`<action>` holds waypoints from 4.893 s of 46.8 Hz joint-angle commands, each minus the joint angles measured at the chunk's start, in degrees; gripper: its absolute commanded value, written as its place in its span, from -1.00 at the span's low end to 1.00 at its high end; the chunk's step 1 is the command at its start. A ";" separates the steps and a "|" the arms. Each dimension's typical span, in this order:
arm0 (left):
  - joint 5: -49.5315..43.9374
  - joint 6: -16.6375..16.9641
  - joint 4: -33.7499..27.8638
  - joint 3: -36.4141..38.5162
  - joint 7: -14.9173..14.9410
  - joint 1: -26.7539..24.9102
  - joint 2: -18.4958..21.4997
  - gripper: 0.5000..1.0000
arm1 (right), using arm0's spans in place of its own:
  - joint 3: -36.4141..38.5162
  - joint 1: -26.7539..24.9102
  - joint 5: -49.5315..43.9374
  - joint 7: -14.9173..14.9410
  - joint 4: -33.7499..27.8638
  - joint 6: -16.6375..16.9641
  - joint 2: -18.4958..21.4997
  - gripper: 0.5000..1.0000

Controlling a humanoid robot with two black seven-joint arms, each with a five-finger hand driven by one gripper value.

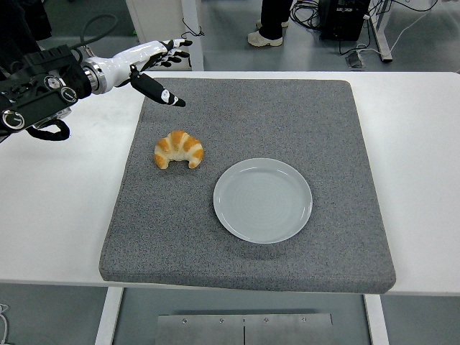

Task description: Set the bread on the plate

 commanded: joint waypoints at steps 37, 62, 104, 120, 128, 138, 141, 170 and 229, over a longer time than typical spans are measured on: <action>16.99 2.83 -10.21 4.90 4.95 0.24 2.76 0.77 | 0.00 0.01 0.00 0.00 0.00 0.00 0.00 1.00; 17.34 15.05 -10.92 10.18 5.65 2.17 1.88 0.75 | 0.00 0.01 0.00 0.00 0.00 0.00 0.00 1.00; 18.04 22.79 -9.69 12.11 5.57 5.43 -1.46 0.48 | -0.09 0.01 0.00 0.00 0.00 0.00 0.00 1.00; 19.98 24.55 -9.60 12.29 5.30 6.48 -1.64 0.11 | 0.00 0.01 0.00 0.00 0.00 0.00 0.00 1.00; 19.98 24.55 -8.46 13.52 5.22 6.57 -1.64 -0.28 | 0.00 0.01 0.00 0.00 0.00 0.00 0.00 1.00; 19.89 24.37 -8.28 13.87 5.21 6.57 -1.64 -0.59 | 0.00 0.01 0.00 0.00 0.00 0.00 0.00 1.00; 19.80 24.28 -8.28 13.78 5.22 6.22 -1.55 -0.66 | 0.00 0.01 0.00 0.00 0.00 0.00 0.00 1.00; 15.32 17.17 -8.37 8.51 5.22 -4.50 1.79 -0.86 | -0.09 0.01 0.00 0.00 0.00 0.00 0.00 1.00; 16.02 6.09 -19.79 -7.31 4.60 -9.86 0.39 -0.81 | 0.00 0.01 0.00 0.00 0.00 0.00 0.00 1.00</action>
